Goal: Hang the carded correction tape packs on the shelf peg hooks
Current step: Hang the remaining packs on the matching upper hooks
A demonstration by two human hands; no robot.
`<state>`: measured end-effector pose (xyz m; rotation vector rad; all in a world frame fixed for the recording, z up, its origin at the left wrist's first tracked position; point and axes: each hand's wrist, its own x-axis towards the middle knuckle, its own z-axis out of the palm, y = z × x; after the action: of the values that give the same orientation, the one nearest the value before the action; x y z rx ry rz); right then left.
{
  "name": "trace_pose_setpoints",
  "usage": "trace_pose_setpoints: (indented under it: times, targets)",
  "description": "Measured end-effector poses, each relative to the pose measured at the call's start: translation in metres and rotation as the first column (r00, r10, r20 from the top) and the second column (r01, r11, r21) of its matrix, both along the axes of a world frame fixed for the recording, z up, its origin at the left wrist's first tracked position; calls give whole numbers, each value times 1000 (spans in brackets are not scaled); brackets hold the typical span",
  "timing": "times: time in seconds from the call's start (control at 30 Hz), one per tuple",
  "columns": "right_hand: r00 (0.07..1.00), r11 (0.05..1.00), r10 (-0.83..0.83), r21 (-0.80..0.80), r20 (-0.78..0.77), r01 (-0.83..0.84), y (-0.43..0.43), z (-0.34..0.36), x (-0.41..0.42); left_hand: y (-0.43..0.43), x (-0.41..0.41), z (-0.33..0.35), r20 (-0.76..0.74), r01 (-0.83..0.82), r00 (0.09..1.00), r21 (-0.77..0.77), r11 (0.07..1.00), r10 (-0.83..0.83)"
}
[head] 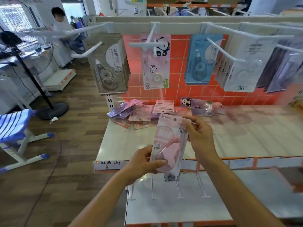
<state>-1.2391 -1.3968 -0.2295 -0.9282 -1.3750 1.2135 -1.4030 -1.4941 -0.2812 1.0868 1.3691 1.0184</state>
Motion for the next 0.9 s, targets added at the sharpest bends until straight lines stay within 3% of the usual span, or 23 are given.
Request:
trace_pose_setpoints:
  times: [0.37,0.67,0.9]
  targets:
    - [965,987,126,-123,229,-100,-24,-58,82,-16,70,-60,-79,42,995,-133,990,-53]
    - [880,975,219,-54,421,-216,-60,-131,73,-33,69,-141,-115,-77,992,-225,971,52]
    - [804,943,328,-215,495,-253,-75,-215,55,-56,53,-221,-109,-54,994,-271,961,25]
